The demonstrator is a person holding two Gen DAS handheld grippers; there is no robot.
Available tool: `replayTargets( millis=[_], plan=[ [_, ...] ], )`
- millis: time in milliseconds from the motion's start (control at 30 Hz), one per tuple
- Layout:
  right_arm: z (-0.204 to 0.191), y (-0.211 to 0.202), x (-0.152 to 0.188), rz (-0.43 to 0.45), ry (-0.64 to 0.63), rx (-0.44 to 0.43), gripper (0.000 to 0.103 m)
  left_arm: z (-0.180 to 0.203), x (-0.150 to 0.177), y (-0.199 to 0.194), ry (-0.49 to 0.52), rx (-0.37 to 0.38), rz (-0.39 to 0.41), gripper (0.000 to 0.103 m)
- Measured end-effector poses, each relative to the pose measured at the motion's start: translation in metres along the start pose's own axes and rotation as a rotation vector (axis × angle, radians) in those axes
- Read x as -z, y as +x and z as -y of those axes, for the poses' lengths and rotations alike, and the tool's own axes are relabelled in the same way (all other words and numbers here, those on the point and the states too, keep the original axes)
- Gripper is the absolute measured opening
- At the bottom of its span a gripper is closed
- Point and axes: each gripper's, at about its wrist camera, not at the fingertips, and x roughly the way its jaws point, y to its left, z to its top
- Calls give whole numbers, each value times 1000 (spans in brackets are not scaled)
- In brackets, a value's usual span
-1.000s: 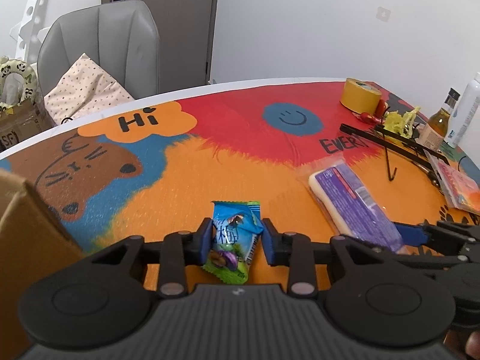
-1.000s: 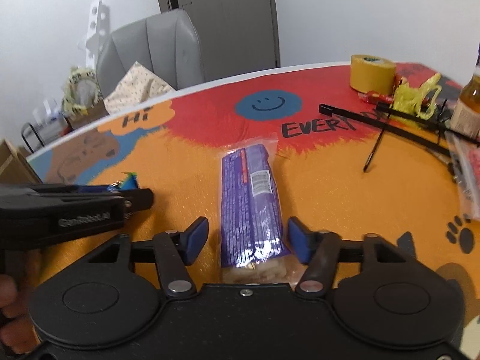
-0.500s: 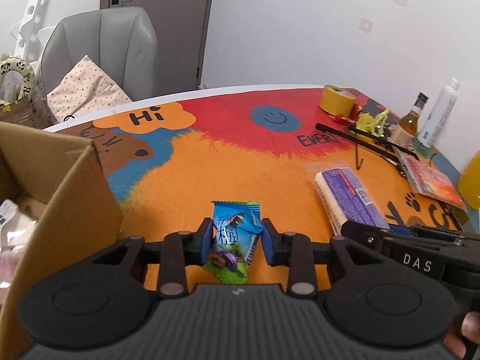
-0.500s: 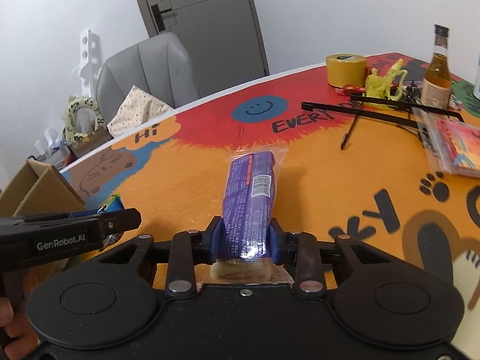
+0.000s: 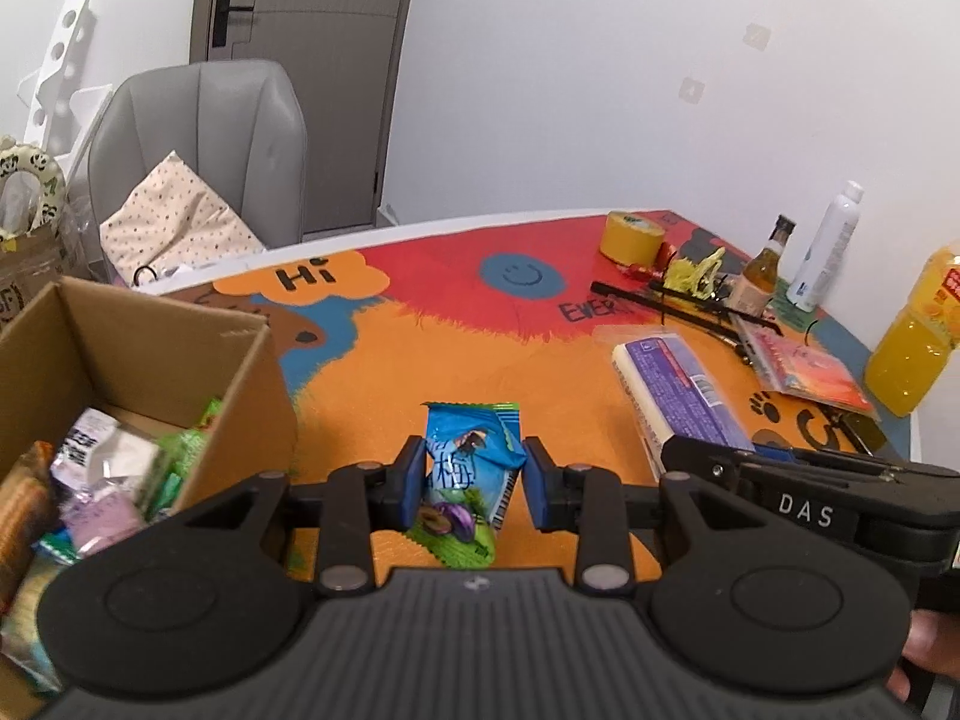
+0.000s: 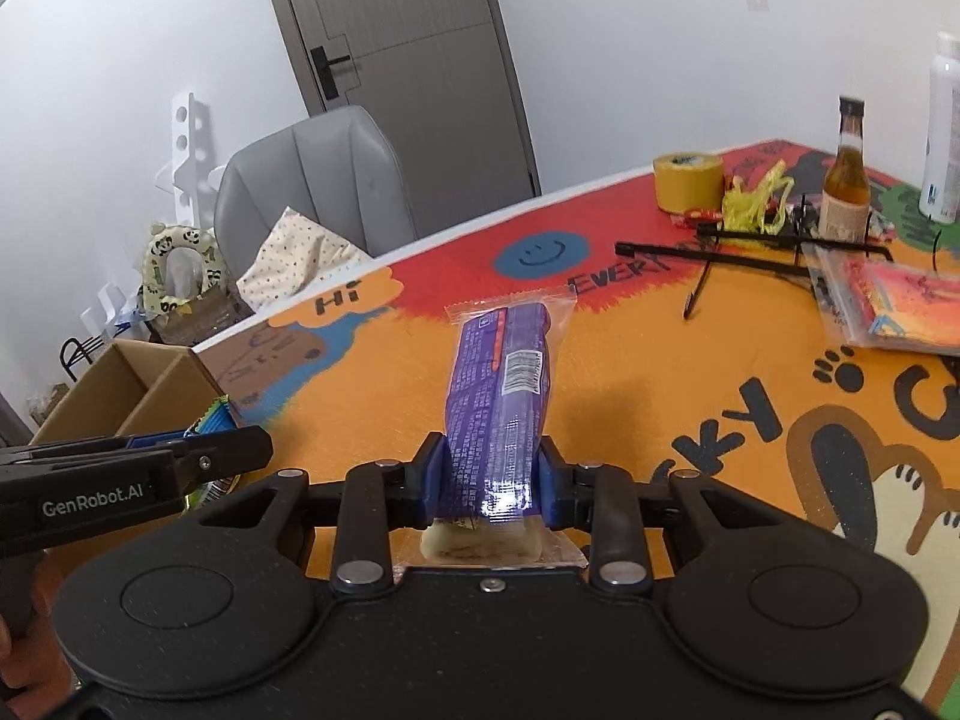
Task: Organize snacks
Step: 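Lift both held snacks and carry them over the cardboard box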
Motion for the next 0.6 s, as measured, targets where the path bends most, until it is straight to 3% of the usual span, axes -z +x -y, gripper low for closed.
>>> replayTargets(
  millis=[167, 600],
  plan=[
    [-13, -10, -2, 23, -13, -11, 29, -7, -3, -16, -4, 21, 8, 33],
    [-49, -21, -11, 65, -45, -64, 29, -41, -16, -62, -32, -17, 75, 33]
  ],
)
